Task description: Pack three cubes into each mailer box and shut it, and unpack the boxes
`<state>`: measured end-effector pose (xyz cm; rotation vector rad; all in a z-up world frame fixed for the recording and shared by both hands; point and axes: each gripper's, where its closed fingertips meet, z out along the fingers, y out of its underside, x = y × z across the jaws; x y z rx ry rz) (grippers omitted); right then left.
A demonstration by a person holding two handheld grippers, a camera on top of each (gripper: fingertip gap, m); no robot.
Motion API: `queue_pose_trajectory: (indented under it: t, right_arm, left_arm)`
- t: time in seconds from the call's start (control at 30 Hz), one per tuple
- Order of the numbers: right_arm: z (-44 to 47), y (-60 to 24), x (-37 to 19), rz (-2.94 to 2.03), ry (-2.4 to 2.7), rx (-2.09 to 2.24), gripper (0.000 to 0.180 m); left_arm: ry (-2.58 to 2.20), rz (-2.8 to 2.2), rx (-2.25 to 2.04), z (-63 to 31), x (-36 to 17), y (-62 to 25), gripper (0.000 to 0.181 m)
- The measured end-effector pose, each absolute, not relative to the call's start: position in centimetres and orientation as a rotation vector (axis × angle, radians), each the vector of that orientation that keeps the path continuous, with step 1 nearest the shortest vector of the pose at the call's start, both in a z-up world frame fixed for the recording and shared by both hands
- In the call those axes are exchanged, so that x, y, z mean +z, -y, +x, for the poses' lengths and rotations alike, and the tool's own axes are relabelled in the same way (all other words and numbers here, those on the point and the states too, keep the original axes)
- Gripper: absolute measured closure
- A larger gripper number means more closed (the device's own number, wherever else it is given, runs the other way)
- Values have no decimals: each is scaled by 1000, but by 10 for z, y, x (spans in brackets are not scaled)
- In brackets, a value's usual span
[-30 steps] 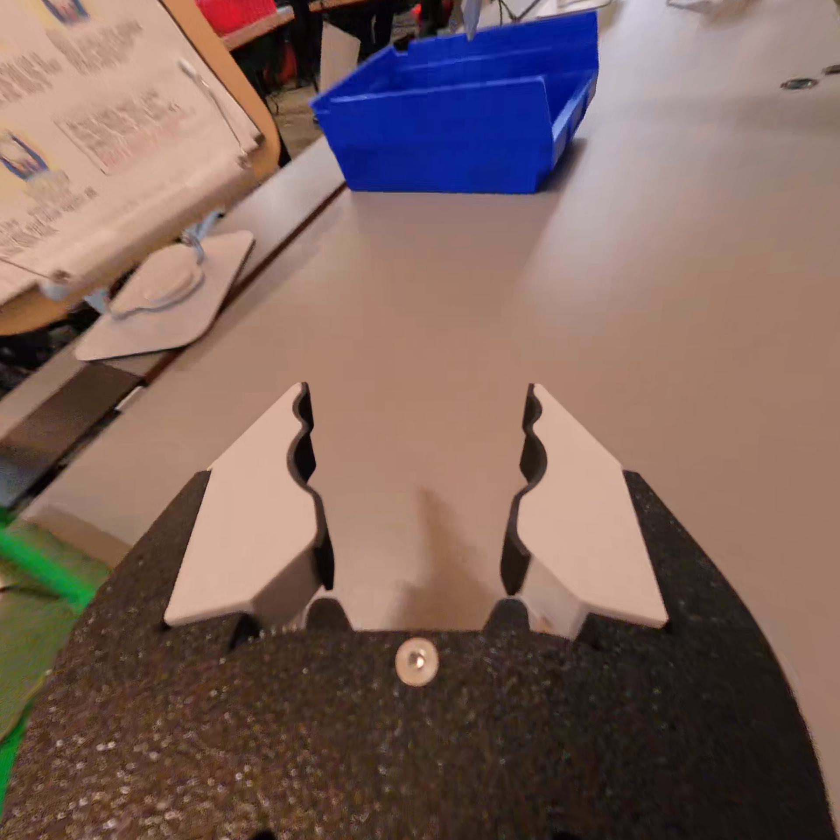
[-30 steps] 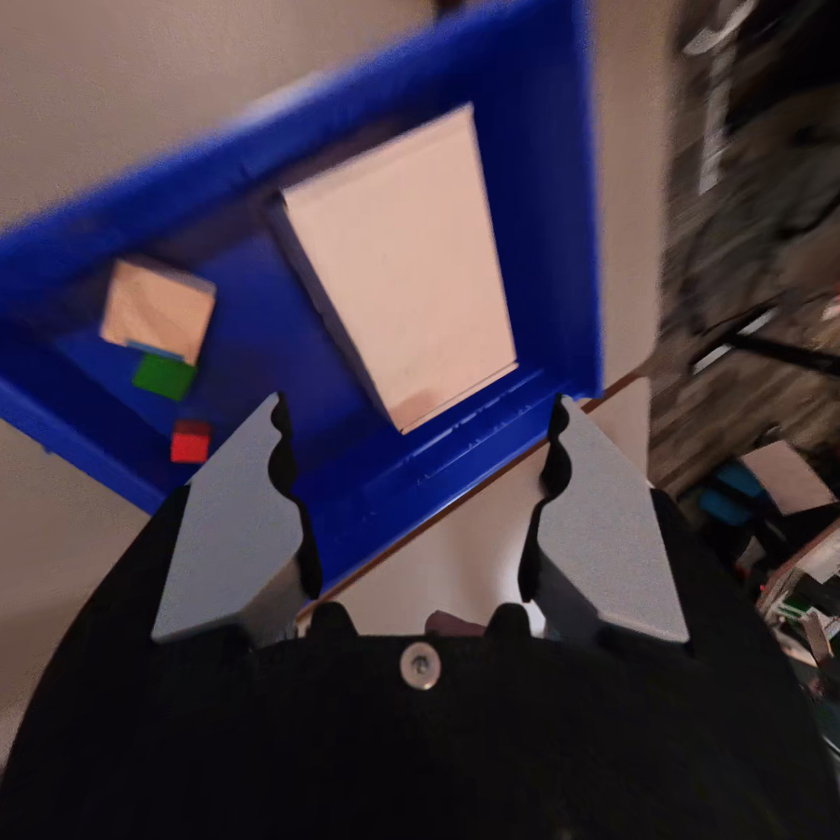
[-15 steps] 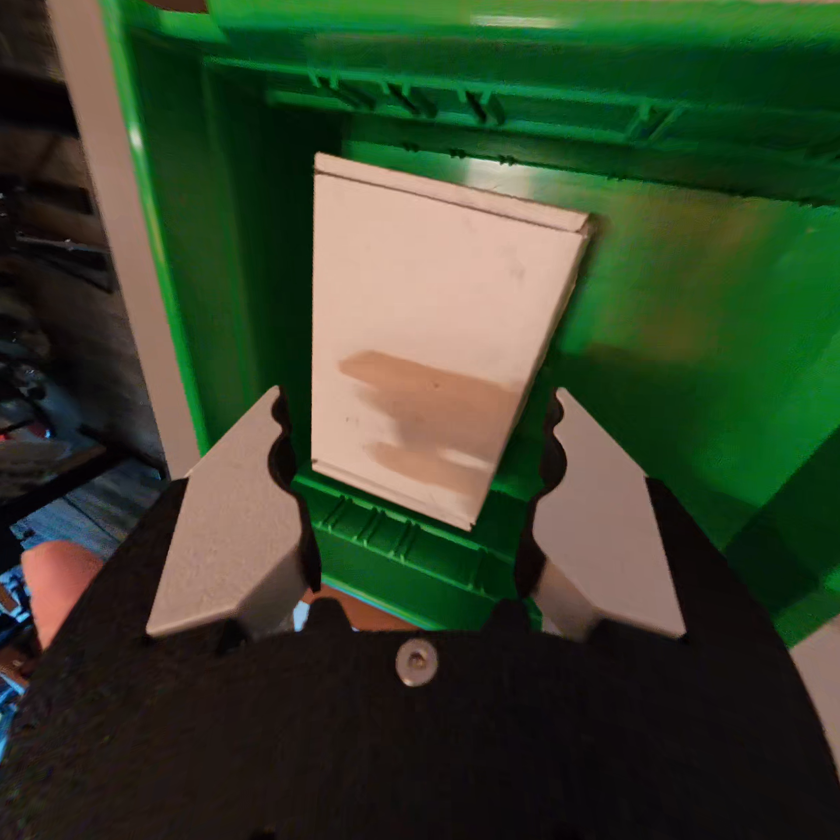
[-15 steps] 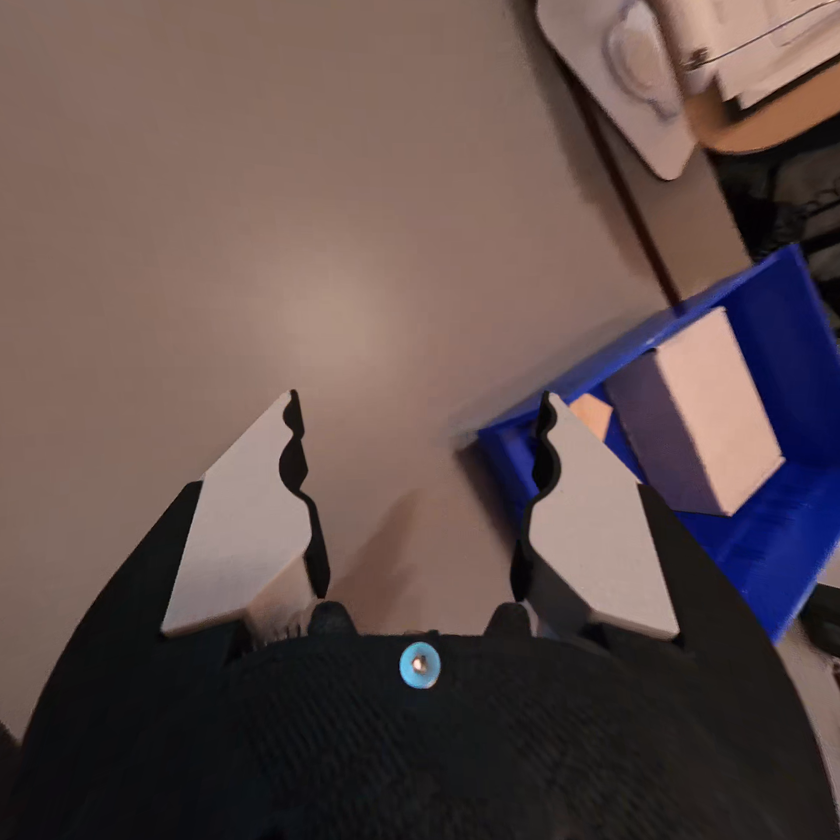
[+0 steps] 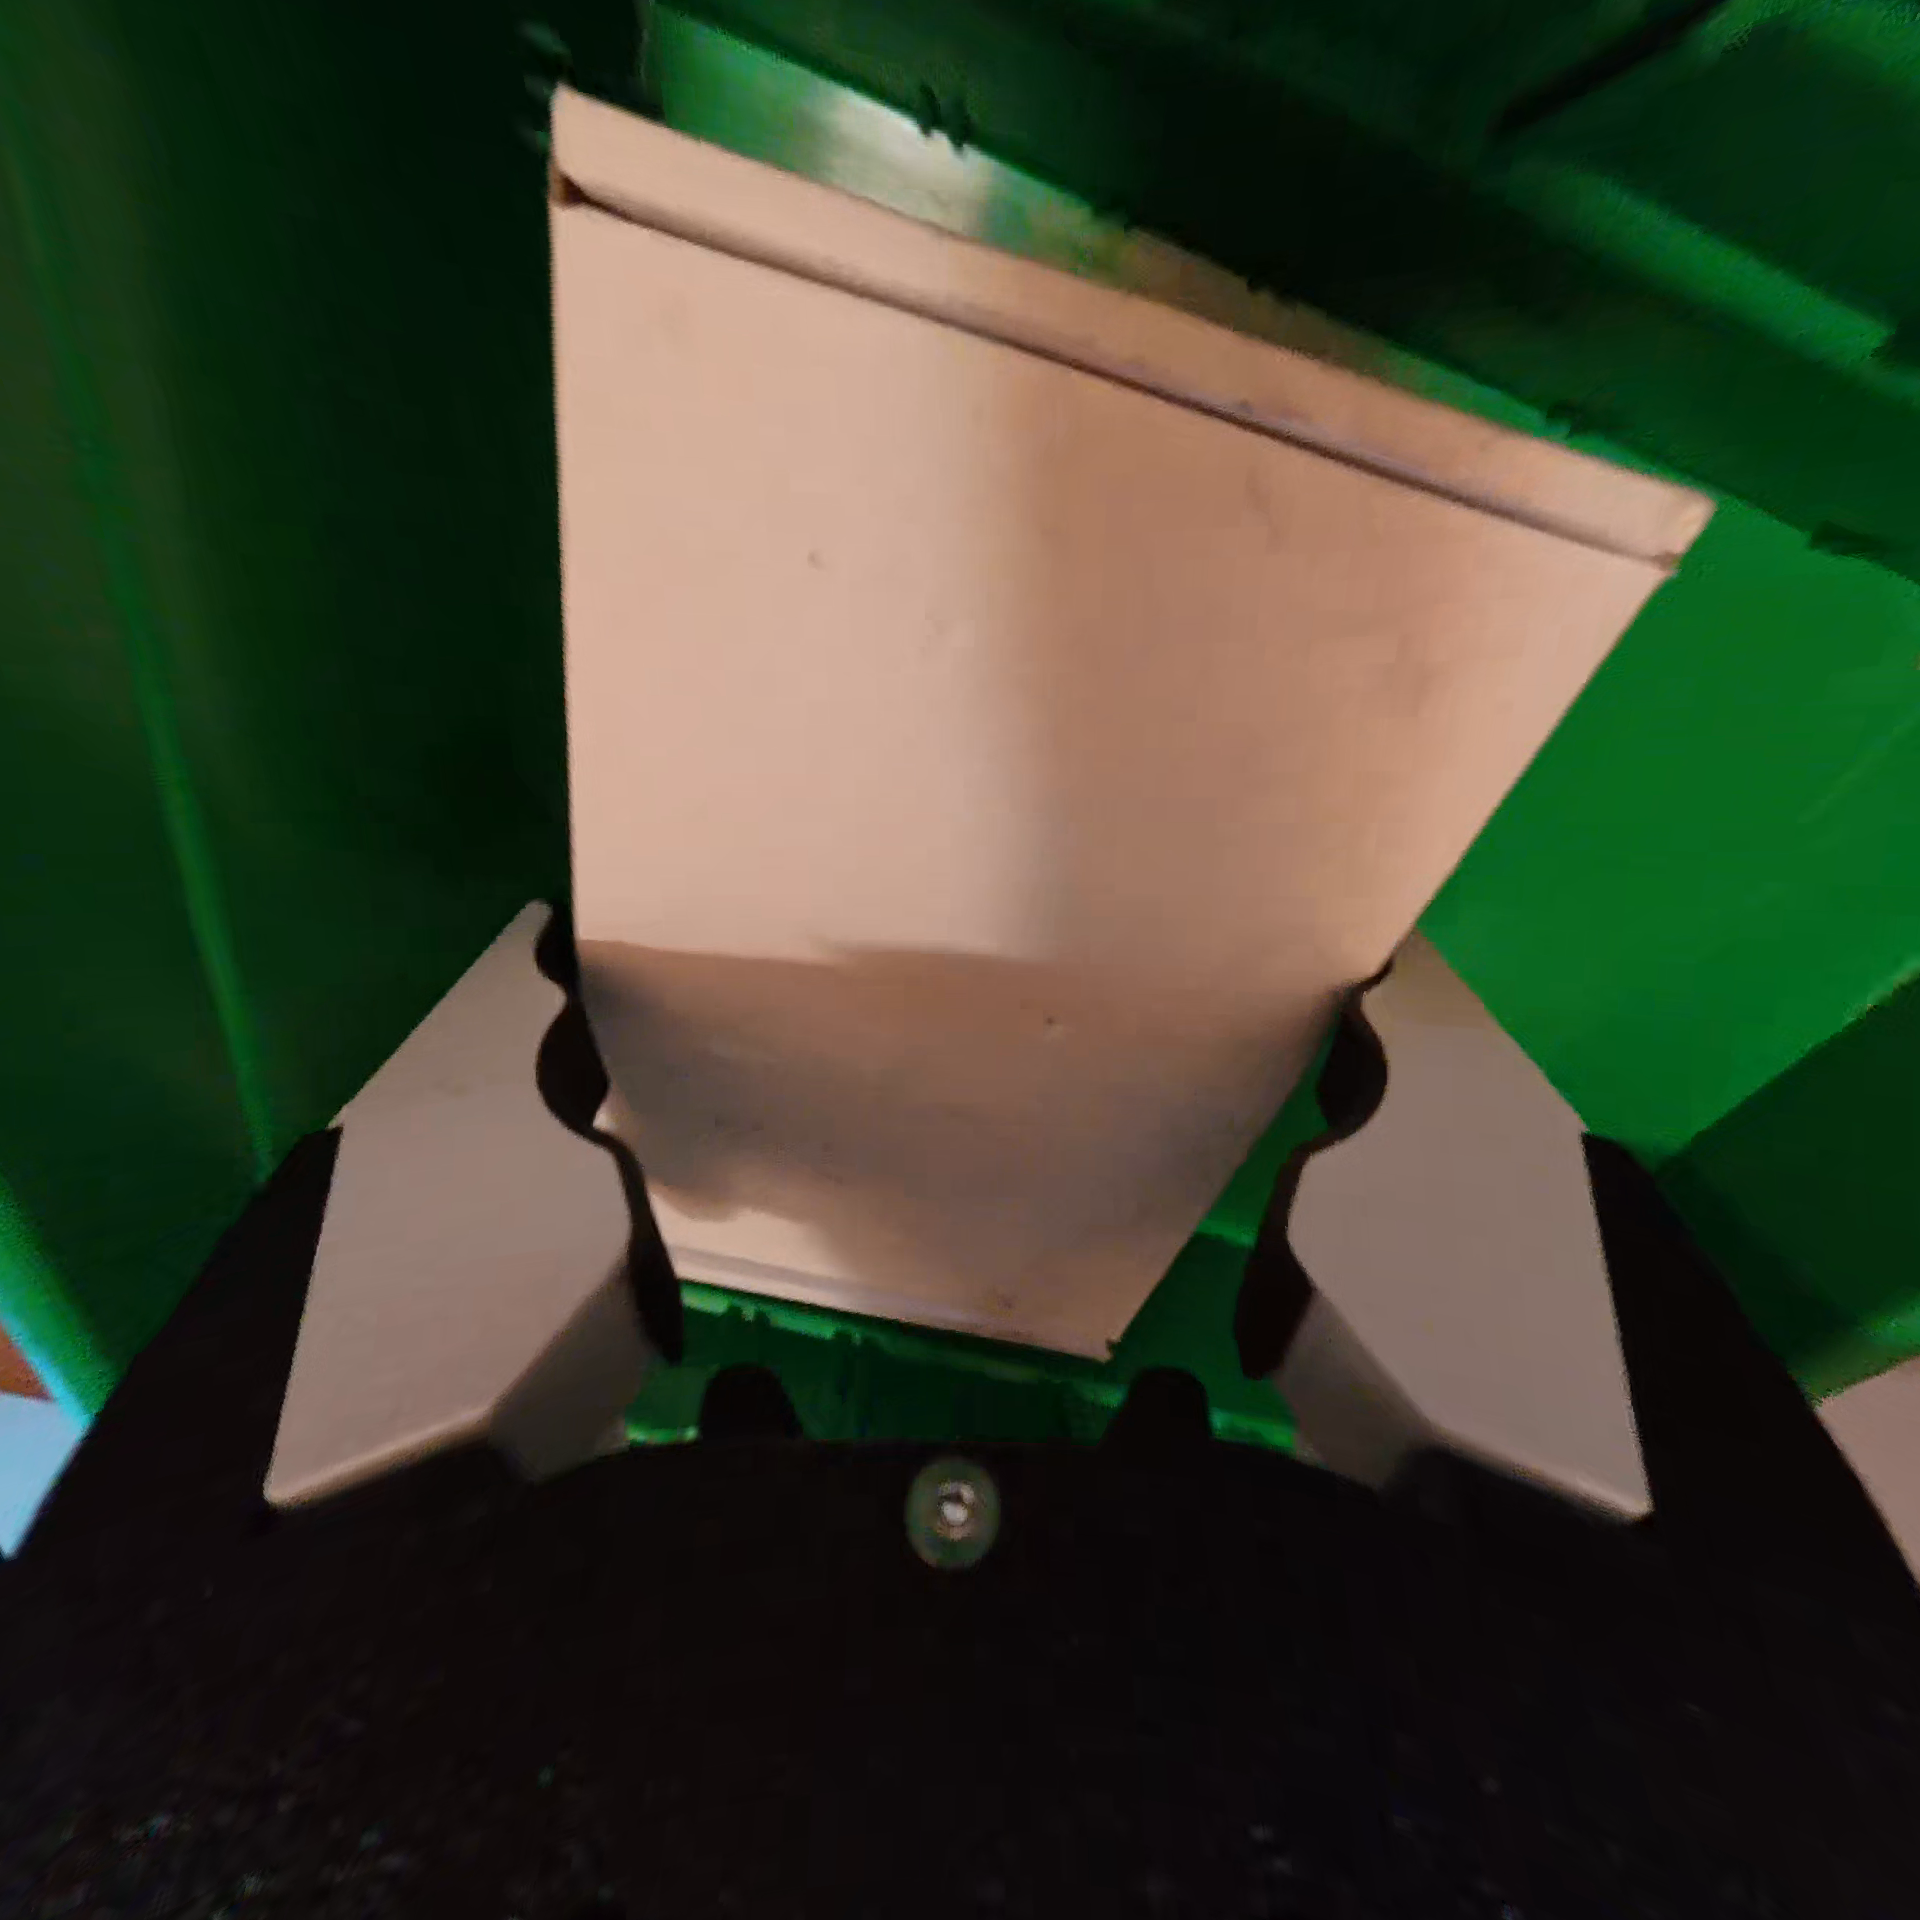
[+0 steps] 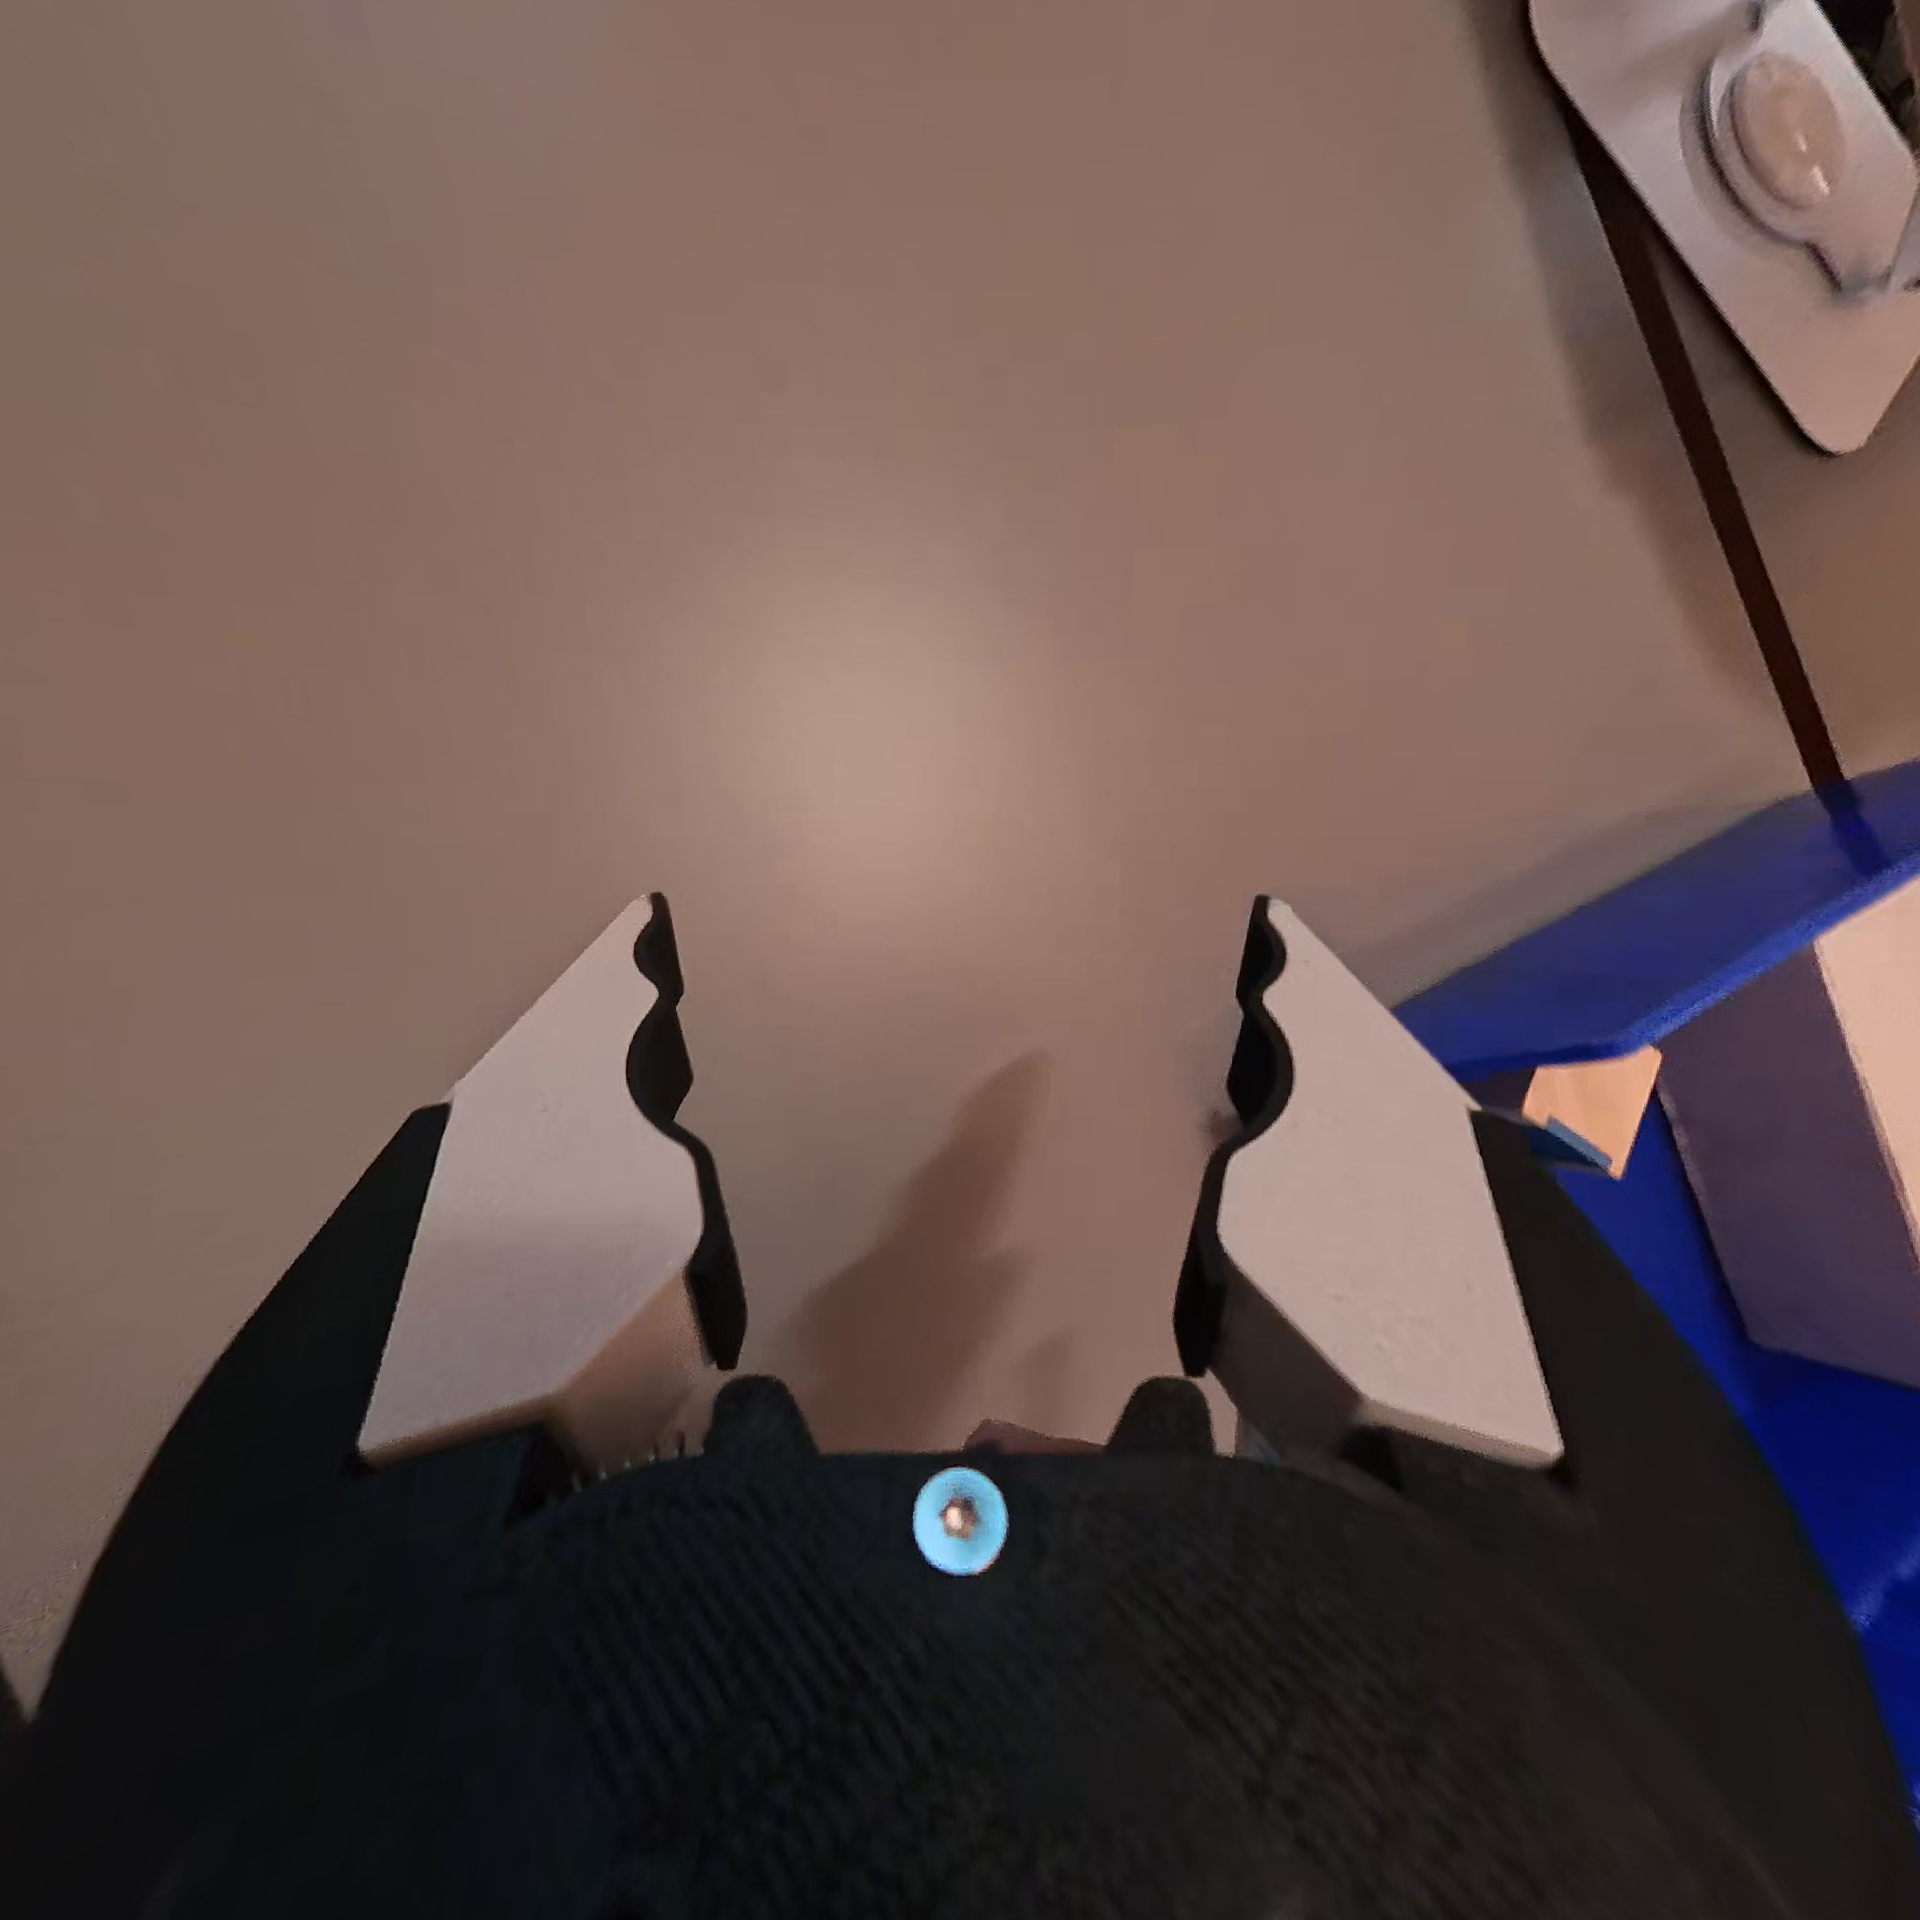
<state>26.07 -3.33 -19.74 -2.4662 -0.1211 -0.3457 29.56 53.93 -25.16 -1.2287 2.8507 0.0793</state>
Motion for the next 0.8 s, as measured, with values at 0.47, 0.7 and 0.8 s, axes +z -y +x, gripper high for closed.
queue_pose_trajectory:
  t: [0.47,0.7,0.8]
  right_arm:
    - [253,-23,-177,-2288,221,-481,84]
    - [245,-28,-168,-2229,287,-600,93]
    - [247,-20,-161,-2210,268,-643,95]
  left_arm:
    - [-2757,-1162,174,251,-127,-496,45]
    - [-2743,-1070,113,220,-80,-373,45]
    - [-2754,-1145,-15,202,-106,-293,45]
